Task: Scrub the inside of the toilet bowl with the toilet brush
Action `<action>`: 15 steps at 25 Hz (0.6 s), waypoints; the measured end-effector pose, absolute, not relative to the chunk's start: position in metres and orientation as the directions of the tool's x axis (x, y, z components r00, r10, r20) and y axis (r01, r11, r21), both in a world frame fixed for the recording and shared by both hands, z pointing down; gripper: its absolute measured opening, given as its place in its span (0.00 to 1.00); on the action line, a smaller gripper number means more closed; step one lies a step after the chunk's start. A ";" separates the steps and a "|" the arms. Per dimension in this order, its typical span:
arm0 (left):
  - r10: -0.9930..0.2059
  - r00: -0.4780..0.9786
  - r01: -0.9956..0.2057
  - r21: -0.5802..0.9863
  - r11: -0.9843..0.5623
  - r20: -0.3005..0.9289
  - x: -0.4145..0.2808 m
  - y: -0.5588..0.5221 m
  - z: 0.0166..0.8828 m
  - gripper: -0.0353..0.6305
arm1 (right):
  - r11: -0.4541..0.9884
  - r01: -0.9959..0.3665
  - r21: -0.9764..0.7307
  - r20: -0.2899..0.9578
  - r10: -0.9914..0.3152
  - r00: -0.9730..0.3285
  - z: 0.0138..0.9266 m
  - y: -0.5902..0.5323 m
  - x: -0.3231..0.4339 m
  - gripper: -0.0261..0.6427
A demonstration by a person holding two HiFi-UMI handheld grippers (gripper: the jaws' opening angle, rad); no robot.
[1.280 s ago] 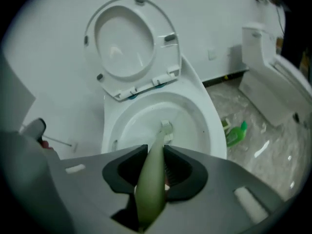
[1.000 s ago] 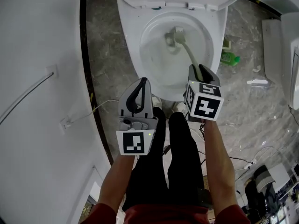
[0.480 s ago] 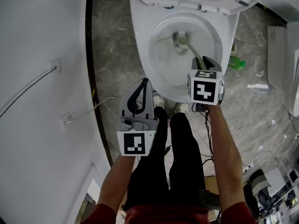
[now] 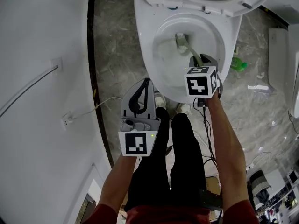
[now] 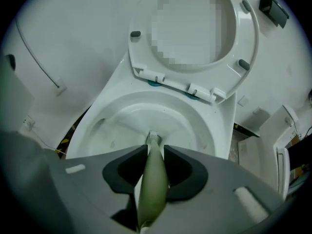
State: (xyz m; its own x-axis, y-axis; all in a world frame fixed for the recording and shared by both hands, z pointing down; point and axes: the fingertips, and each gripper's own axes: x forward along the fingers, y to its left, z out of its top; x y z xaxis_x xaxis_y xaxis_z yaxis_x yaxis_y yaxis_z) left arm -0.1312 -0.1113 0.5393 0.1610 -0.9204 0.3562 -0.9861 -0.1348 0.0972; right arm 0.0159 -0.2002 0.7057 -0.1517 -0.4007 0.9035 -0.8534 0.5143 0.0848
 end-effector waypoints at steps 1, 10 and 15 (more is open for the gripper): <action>-0.918 0.163 -0.986 0.098 -0.136 0.361 -0.131 -0.110 0.540 0.06 | 0.491 -0.868 0.072 0.905 -0.398 -0.149 0.706 -0.203 0.020 0.21; -0.918 0.181 -0.983 0.093 -0.158 0.353 -0.122 -0.113 0.535 0.06 | 0.213 -0.977 -0.018 0.869 -0.479 -0.121 0.651 -0.199 0.077 0.21; -0.924 0.190 -0.981 0.095 -0.168 0.332 -0.113 -0.121 0.529 0.06 | 0.227 -0.974 0.023 0.886 -0.455 -0.085 0.693 -0.206 0.081 0.21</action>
